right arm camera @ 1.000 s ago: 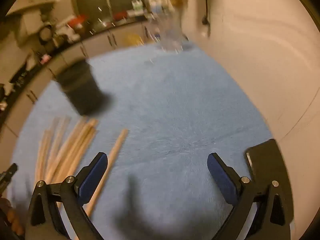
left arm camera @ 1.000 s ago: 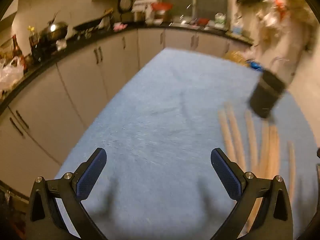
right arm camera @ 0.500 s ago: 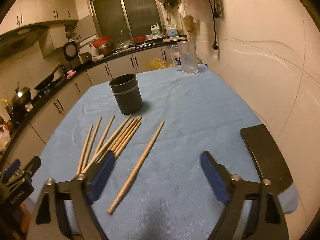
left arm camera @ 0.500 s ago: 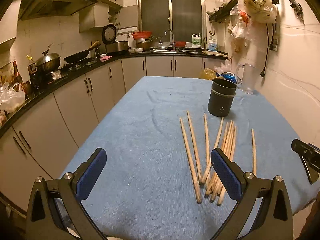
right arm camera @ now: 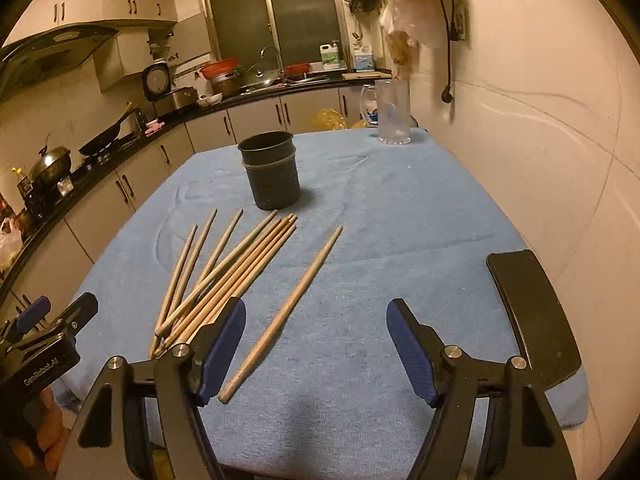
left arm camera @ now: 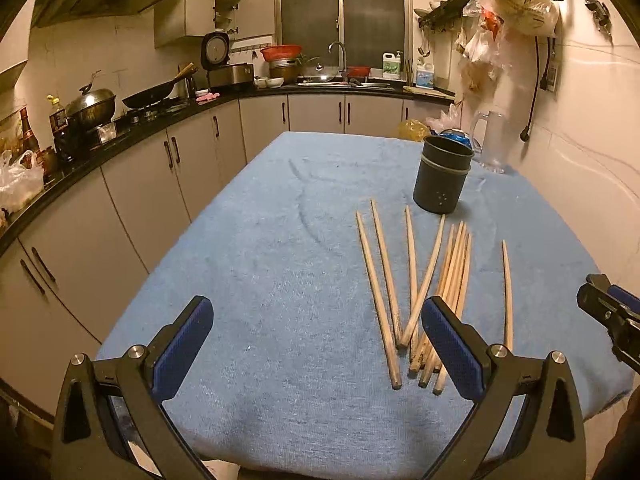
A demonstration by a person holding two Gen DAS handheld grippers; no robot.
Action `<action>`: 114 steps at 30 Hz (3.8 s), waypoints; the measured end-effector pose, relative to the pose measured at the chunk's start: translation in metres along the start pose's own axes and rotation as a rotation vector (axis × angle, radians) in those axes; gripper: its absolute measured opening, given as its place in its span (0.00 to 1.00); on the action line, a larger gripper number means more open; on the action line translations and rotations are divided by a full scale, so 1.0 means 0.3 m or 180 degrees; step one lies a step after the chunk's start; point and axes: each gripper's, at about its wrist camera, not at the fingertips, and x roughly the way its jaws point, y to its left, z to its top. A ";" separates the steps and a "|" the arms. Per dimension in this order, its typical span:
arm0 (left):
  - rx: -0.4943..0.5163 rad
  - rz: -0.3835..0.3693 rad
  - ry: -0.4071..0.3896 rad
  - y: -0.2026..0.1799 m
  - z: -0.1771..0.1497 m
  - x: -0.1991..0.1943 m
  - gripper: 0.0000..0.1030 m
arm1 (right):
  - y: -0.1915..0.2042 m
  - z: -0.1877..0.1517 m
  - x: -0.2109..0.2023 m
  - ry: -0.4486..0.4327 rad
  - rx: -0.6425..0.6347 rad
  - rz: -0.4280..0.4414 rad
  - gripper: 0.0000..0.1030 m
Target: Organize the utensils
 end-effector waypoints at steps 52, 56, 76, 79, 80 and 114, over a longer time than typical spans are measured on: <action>0.0031 -0.0058 0.0123 -0.013 -0.013 0.017 1.00 | 0.053 -0.016 0.051 0.0192 -0.0325 -0.0329 0.74; 0.0022 -0.0108 0.0167 -0.007 -0.011 0.027 1.00 | 0.046 -0.014 0.062 0.0247 -0.0304 -0.0248 0.73; 0.0012 -0.0679 0.0879 0.056 0.214 0.239 0.78 | -0.103 0.243 0.376 0.1218 0.0548 0.0350 0.41; -0.0024 -0.0734 0.1060 0.053 0.244 0.304 0.73 | -0.113 0.265 0.467 0.1414 0.0574 0.0254 0.29; -0.0026 -0.0741 0.1103 0.053 0.250 0.324 0.70 | -0.117 0.268 0.505 0.1486 0.0597 0.0231 0.29; 0.0330 -0.0370 0.1822 -0.142 0.325 0.731 0.06 | -0.084 0.312 0.646 0.1567 0.0239 0.0363 0.06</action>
